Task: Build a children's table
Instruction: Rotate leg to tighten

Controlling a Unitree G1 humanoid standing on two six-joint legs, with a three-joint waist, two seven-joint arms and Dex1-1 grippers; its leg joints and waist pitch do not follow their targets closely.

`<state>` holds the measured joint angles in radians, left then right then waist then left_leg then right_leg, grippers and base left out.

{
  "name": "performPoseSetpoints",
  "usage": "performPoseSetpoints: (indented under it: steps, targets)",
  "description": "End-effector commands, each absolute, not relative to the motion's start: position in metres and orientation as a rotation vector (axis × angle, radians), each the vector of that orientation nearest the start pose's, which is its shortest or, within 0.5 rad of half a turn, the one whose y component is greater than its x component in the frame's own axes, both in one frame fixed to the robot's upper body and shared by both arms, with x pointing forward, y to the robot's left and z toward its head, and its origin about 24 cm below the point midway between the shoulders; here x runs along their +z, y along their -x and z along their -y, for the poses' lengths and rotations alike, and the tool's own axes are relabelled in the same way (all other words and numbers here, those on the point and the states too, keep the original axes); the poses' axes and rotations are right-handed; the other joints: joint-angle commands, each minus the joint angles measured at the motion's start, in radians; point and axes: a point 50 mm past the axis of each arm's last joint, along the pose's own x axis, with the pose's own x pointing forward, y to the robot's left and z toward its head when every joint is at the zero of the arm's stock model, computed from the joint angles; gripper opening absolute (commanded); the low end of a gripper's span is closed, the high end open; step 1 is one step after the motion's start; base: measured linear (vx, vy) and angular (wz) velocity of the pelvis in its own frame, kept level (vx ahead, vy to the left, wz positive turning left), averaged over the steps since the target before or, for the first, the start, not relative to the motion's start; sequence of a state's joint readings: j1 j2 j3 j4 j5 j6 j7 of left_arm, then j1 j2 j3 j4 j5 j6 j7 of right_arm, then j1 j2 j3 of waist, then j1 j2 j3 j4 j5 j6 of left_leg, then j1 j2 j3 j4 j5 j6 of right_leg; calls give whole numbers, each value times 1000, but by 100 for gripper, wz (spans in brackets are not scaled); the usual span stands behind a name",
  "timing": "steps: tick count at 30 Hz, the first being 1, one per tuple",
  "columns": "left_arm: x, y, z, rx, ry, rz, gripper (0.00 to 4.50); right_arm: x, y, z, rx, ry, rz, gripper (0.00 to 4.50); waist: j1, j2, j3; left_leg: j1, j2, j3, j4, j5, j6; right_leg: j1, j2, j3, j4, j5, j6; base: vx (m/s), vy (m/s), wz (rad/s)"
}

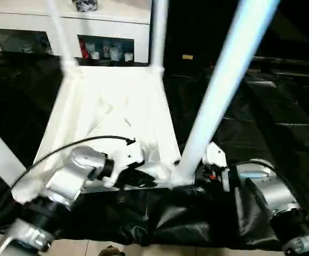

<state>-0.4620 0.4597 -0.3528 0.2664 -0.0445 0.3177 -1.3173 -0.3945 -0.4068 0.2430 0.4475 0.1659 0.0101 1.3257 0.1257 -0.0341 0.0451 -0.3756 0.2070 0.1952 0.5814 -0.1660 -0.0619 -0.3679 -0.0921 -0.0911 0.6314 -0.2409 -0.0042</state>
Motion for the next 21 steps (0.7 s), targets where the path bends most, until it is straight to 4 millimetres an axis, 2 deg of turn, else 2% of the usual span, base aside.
performPoseSetpoints:
  steps: [1, 3, 4, 6, 8, 9, 10, 12, 18, 21]
  targets:
    - [67, -286, -124, -1542, -381, -493, 0, 41, -279, 146, 1493, 215, -332, 392, -4, -3, -56, 20, 38, -15, -65, -170, 45, 33, -64, 58, -72, -42, -229, 0, 0, 0]
    - [67, -288, -124, -1541, -386, -492, 0, 40, -279, 144, 1508, 221, -337, 377, -2, -2, -57, 20, 38, -15, -63, -159, 47, 32, -64, 57, -70, -25, -234, 0, 0, 0]
    - [67, -290, -124, -1530, -390, -486, 0, 40, -279, 142, 1516, 222, -338, 367, -3, -11, -57, 18, 38, -15, -63, -155, 50, 34, -63, 57, -69, -21, -233, 0, 0, 0]
    - [66, -291, -123, -1522, -388, -479, 0, 40, -280, 139, 1519, 217, -335, 367, 1, -5, -58, 19, 37, -15, -62, -145, 52, 33, -65, 57, -67, -18, -236, 0, 0, 0]
    - [66, -292, -123, -1521, -385, -475, 0, 40, -281, 138, 1519, 203, -333, 341, 6, -6, -59, 21, 40, -15, -61, -138, 51, 33, -65, 57, -65, -1, -237, 0, 0, 0]
    - [66, -291, -123, -1522, -383, -475, 0, 40, -281, 138, 1520, 199, -333, 333, 6, -11, -59, 21, 40, -14, -61, -134, 52, 33, -64, 57, -64, 6, -238, 0, 0, 0]
    - [65, -291, -122, -1522, -381, -474, 0, 39, -280, 137, 1522, 194, -334, 333, 8, -9, -59, 21, 40, -14, -60, -128, 54, 33, -64, 56, -62, 16, -241, 0, 0, 0]
    - [63, -290, -122, -1516, -379, -472, 0, 38, -279, 136, 1527, 183, -341, 299, 10, -10, -59, 21, 39, -14, -60, -128, 56, 33, -64, 56, -62, 21, -242, 0, 0, 0]
    - [61, -292, -124, -1479, -379, -463, 0, 31, -276, 135, 1516, 165, -354, 272, 11, -9, -58, 20, 39, -14, -60, -134, 50, 34, -65, 56, -63, 5, -237, 0, 0, 0]
    - [59, -294, -126, -1439, -380, -459, 0, 27, -274, 136, 1492, 154, -359, 269, 11, -8, -55, 21, 40, -15, -62, -160, 40, 33, -66, 57, -67, -22, -233, 0, 0, 0]
